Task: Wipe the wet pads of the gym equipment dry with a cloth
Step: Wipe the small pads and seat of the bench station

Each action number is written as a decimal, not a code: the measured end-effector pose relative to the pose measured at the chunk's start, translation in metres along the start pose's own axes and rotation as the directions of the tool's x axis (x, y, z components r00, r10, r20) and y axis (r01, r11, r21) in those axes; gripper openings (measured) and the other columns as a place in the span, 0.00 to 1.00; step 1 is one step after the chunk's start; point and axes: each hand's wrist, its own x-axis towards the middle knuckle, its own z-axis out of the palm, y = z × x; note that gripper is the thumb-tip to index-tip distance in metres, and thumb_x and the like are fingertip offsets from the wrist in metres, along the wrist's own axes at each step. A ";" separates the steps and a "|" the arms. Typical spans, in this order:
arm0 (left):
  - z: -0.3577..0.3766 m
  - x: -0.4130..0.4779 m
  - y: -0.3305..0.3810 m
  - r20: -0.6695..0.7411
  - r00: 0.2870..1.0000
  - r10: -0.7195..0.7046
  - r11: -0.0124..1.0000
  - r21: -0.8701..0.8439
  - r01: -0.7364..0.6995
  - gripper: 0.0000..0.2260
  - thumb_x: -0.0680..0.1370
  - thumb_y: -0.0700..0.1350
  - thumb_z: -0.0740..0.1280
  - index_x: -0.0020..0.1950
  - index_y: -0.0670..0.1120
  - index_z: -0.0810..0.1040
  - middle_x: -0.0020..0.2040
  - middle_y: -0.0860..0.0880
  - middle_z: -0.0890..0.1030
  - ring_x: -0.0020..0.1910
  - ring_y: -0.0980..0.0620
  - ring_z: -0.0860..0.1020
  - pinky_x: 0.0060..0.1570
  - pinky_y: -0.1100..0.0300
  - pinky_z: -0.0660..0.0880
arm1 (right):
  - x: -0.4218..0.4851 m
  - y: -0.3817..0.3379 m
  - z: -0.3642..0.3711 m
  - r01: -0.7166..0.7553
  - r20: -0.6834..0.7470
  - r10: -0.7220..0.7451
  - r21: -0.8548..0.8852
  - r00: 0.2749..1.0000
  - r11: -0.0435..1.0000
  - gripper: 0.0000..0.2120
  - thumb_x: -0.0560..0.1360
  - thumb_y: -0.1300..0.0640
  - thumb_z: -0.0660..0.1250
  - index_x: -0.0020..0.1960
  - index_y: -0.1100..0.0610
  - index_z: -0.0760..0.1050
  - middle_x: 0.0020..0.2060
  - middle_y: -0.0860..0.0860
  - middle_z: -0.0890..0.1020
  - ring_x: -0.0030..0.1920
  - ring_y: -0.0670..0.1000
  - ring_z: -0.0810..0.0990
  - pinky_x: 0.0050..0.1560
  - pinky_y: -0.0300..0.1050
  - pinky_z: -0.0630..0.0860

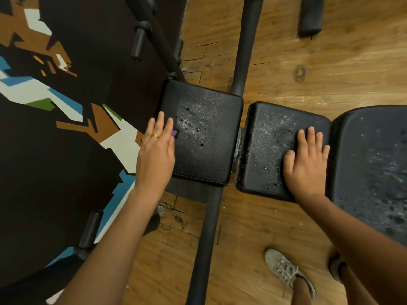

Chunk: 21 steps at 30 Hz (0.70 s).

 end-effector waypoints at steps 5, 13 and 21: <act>0.014 -0.040 0.003 -0.029 0.999 -0.028 0.999 0.028 0.029 0.21 0.85 0.43 0.58 0.79 0.45 0.65 0.81 0.47 0.59 0.81 0.46 0.55 0.74 0.40 0.64 | -0.011 -0.028 -0.007 0.136 0.038 -0.139 0.072 0.990 0.988 0.30 0.82 0.44 0.52 0.80 0.60 0.59 0.82 0.56 0.53 0.82 0.54 0.46 0.80 0.58 0.40; 0.033 -0.048 0.027 -0.111 0.988 -0.109 0.994 0.007 0.111 0.20 0.86 0.42 0.57 0.79 0.45 0.64 0.81 0.44 0.60 0.81 0.44 0.54 0.76 0.40 0.60 | -0.028 -0.030 0.004 0.204 0.094 -0.207 0.038 0.974 0.978 0.33 0.83 0.43 0.52 0.83 0.56 0.48 0.82 0.53 0.47 0.82 0.51 0.40 0.81 0.57 0.43; 0.083 -0.059 0.107 -0.014 0.998 0.066 0.998 0.026 -0.065 0.24 0.83 0.40 0.60 0.80 0.44 0.63 0.82 0.43 0.57 0.81 0.42 0.54 0.78 0.44 0.56 | -0.027 -0.028 0.006 0.221 0.077 -0.223 0.043 0.972 0.974 0.33 0.83 0.44 0.52 0.83 0.57 0.49 0.82 0.53 0.49 0.82 0.51 0.42 0.81 0.57 0.43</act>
